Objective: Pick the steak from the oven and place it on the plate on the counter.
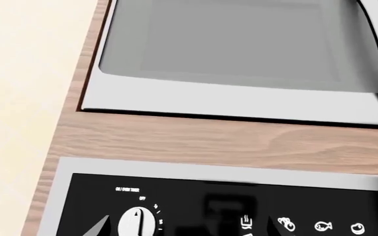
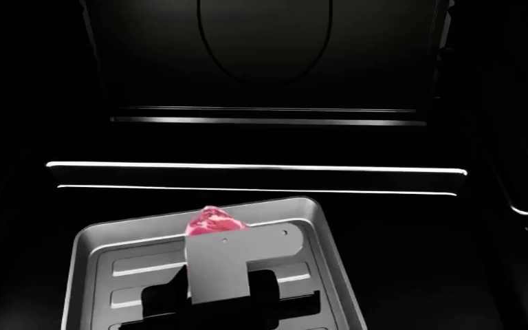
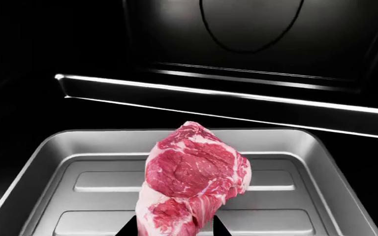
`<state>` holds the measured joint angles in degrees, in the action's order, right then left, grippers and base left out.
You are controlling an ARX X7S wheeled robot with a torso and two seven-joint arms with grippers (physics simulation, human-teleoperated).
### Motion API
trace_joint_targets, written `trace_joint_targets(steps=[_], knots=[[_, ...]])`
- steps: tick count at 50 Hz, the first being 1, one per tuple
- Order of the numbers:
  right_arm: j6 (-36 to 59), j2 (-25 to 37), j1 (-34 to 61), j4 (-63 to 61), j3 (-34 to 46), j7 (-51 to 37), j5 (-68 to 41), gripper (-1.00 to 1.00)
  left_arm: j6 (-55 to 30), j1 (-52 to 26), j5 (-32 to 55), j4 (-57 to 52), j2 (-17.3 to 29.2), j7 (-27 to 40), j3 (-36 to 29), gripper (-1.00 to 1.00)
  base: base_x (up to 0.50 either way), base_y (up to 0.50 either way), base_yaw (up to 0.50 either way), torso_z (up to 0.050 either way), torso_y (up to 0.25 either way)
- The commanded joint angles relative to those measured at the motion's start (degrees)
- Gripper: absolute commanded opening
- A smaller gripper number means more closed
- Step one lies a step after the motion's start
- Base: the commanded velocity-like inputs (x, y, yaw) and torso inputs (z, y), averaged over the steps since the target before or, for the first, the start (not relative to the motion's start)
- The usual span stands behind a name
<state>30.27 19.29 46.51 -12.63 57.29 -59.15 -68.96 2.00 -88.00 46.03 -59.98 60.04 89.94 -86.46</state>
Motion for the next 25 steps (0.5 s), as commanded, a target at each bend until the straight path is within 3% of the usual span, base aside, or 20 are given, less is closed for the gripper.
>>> trace_joint_targets(steps=[1,25], knots=[[0.46,1.48,0.01,-4.29,-0.75,-0.91,0.26,-1.0,-0.18,-0.12,0.08,0.0,-0.25,0.0,0.0,1.0,0.0,0.0,0.0,0.0,0.0],[2.7,3.1,3.65,-20.41,-3.67,-10.05,-6.67,-1.0,-0.84,0.86,-0.33,0.0,-1.27,0.0,0.28,1.0,0.0,0.0,0.0,0.0,0.0]])
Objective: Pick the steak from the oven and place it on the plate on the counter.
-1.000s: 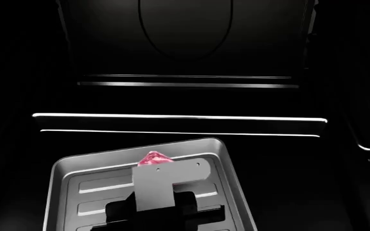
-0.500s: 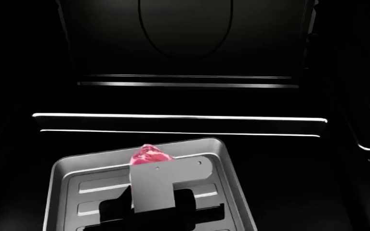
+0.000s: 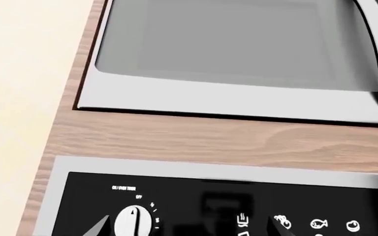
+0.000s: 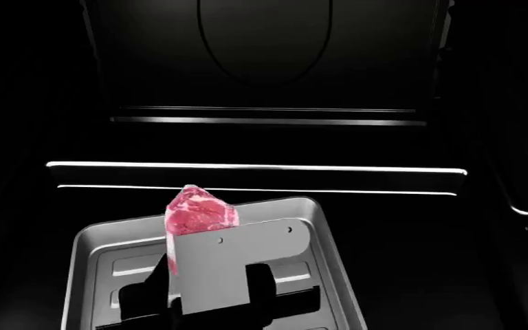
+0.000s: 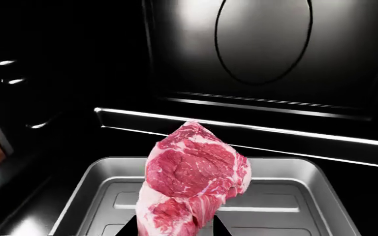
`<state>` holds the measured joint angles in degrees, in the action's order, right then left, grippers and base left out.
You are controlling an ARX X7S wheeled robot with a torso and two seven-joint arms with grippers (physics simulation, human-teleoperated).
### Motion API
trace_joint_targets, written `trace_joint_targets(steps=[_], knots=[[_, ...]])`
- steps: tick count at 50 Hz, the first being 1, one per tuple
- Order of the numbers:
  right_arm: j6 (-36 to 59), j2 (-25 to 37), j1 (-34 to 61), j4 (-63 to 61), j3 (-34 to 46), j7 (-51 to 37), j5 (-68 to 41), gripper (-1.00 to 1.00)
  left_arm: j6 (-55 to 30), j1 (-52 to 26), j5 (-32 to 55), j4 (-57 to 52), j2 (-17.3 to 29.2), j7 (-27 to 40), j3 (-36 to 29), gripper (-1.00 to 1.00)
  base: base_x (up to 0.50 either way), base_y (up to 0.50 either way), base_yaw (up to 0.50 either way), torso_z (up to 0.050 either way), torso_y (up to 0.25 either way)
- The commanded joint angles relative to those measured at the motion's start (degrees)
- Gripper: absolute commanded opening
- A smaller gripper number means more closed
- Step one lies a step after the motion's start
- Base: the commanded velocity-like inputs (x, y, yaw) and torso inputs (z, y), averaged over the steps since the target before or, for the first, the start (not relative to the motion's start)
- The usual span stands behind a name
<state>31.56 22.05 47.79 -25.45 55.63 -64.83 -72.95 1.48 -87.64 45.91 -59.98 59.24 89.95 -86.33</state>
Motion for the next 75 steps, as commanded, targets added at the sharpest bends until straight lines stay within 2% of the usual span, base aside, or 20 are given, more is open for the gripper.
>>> trace_joint_targets(steps=[1,14,24,35,44,53,69,75], knots=[[1.6,0.39,2.86,-8.39,-2.25,-5.05,-3.08,-1.0,-0.39,0.7,-0.24,0.0,-0.5,0.0,0.25,1.0,0.0,0.0,0.0,0.0,0.0],[3.64,0.28,9.2,-14.57,-4.61,-10.98,-7.95,-1.0,-0.47,0.39,-0.11,0.0,-0.6,0.0,0.19,1.0,0.0,0.0,0.0,0.0,0.001],[5.47,-1.13,18.63,-18.51,-7.39,-17.43,-14.04,-1.0,-0.37,0.1,-0.13,0.0,-0.67,0.01,-0.1,1.0,0.0,0.0,0.0,0.0,0.0],[6.04,-1.16,23.8,-20.76,-9.01,-20.03,-16.65,-1.0,-0.78,-0.05,-0.12,0.0,-0.89,0.01,-0.23,1.0,0.0,0.0,0.0,0.0,0.001],[4.65,-0.15,23.44,-21.7,-10.66,-18.11,-15.28,-1.0,-4.19,-2.14,2.8,0.0,-1.88,0.0,0.93,1.0,0.0,0.0,0.0,0.0,0.0],[4.04,0.53,24.0,-22.47,-11.61,-17.89,-15.79,-1.0,-6.29,-8.35,8.04,0.0,-2.84,-0.01,0.8,1.0,0.0,0.0,0.0,0.0,0.0],[3.57,0.75,23.24,-21.85,-11.45,-17.57,-15.96,-1.0,-6.84,-6.8,7.26,0.0,-4.09,0.0,1.0,1.0,0.0,0.0,0.0,0.0,0.001],[3.16,0.86,22.52,-21.41,-11.28,-17.15,-16.98,-1.0,-6.86,-6.34,7.13,0.0,-4.03,-0.01,1.35,1.0,-0.16,-0.46,0.0,0.0,0.0]])
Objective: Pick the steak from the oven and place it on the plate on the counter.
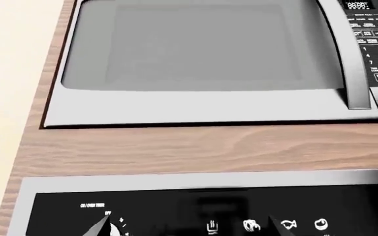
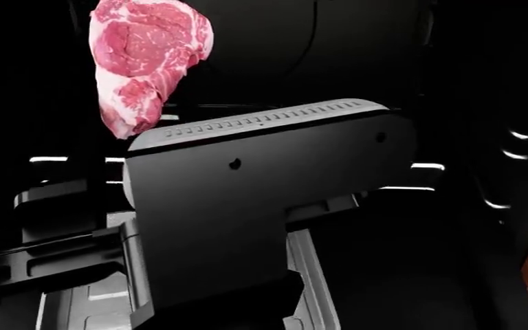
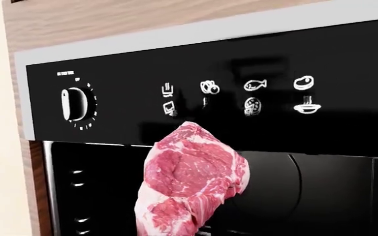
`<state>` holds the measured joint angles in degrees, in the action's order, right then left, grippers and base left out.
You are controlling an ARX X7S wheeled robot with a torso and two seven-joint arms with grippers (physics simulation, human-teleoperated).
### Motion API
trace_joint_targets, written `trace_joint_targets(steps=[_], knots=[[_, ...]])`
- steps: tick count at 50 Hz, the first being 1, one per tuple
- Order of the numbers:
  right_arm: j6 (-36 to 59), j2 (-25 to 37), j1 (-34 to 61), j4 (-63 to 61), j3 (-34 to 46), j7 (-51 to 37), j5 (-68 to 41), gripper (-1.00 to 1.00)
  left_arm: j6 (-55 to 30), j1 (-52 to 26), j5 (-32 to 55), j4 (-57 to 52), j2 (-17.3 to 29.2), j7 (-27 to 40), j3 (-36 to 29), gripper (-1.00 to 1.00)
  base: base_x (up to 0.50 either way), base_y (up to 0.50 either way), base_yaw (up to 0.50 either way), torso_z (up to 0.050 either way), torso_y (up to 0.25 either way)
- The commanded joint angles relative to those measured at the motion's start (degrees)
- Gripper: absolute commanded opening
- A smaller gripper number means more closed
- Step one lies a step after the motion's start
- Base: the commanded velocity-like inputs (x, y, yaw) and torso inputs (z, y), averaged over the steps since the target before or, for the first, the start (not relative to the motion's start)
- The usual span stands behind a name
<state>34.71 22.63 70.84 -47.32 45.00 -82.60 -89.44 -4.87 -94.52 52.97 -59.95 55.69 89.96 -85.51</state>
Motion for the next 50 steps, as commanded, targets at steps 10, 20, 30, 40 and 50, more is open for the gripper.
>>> trace_joint_targets(steps=[10,20,30,40,50], knots=[[-0.11,-0.08,0.06,0.32,-0.57,0.63,-1.05,-1.0,-0.34,1.39,-0.76,-0.04,-0.27,-0.02,0.67,1.0,-0.18,-0.5,0.0,0.0,0.0],[-0.11,-0.28,0.14,0.2,-0.27,0.45,-0.99,-1.0,-0.27,1.64,-0.86,-0.04,-0.18,-0.01,0.95,1.0,-0.17,-0.5,0.0,0.0,0.001],[-0.07,-0.47,-0.23,-0.21,0.25,0.27,-0.71,-1.0,-0.38,2.17,-1.13,-0.04,-0.51,-0.01,1.2,1.0,-0.13,-0.5,0.0,0.0,0.0],[-0.15,-0.79,0.01,-0.13,0.47,0.17,-0.78,-1.0,-0.18,3.29,-2.11,-0.04,-0.44,0.0,1.08,1.0,-0.03,-0.5,0.0,0.0,0.0],[-0.32,-0.7,0.34,-0.03,0.35,0.27,-0.92,-1.0,-0.62,3.7,-2.23,-0.04,-0.9,0.0,1.41,1.0,0.0,-0.5,0.0,0.0,0.001]])
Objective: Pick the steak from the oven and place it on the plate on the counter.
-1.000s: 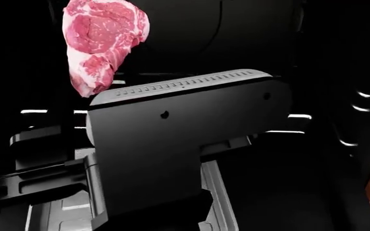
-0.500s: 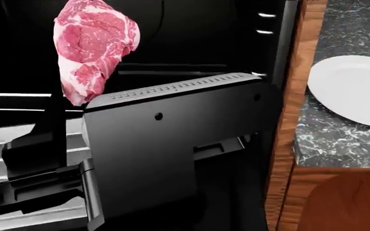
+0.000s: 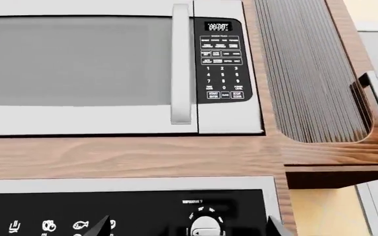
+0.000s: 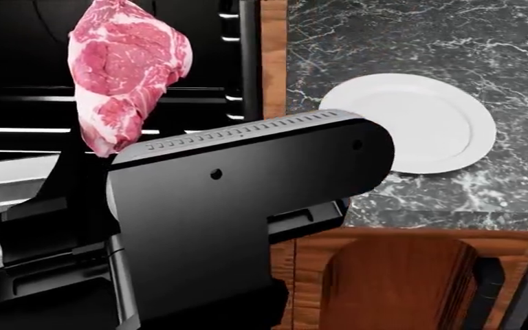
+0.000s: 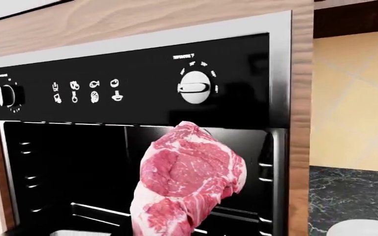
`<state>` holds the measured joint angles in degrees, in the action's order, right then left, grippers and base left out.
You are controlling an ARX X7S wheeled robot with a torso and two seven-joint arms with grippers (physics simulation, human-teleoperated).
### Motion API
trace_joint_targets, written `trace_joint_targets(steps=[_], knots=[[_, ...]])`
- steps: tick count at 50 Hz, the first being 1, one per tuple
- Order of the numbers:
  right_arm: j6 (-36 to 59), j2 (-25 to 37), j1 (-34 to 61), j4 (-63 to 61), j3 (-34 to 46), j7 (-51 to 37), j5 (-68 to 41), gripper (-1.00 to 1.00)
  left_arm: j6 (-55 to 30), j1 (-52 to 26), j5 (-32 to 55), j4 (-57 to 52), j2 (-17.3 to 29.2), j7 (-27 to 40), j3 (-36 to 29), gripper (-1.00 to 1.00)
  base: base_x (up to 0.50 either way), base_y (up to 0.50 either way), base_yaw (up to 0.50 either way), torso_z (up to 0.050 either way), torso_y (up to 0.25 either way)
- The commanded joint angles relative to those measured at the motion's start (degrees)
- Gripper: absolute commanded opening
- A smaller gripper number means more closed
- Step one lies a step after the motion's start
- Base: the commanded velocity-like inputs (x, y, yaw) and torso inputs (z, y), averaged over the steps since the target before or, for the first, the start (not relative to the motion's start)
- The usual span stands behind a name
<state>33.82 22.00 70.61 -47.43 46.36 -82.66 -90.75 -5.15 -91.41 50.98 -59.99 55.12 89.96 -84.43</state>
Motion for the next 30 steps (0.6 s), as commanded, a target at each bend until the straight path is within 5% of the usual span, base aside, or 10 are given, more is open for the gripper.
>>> trace_joint_targets(steps=[1,30], knots=[[0.56,-0.08,0.6,0.06,-1.0,0.29,0.37,-1.0,-0.33,0.54,-0.28,0.0,-0.35,0.0,0.29,1.0,0.0,-0.5,0.0,0.0,0.0],[0.29,0.21,0.95,-0.05,-0.87,0.55,0.41,-1.0,-1.4,1.85,0.26,0.0,-1.3,0.01,3.01,1.0,0.0,-0.5,0.0,0.0,0.001]])
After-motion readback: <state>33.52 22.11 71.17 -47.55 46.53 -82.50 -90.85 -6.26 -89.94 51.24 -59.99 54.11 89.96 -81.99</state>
